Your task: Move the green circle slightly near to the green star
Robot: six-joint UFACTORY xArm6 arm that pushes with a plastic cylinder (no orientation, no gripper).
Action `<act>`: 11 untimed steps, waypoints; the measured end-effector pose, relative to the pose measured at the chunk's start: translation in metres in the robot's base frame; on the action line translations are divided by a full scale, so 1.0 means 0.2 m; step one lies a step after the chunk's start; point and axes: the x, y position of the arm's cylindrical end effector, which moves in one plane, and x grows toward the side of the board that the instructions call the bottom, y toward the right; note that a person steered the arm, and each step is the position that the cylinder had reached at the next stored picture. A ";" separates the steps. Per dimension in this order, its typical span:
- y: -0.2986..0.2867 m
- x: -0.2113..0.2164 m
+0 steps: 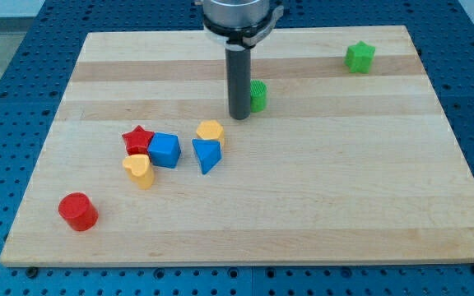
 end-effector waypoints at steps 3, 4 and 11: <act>0.03 -0.16; 0.18 -0.22; 0.36 -0.39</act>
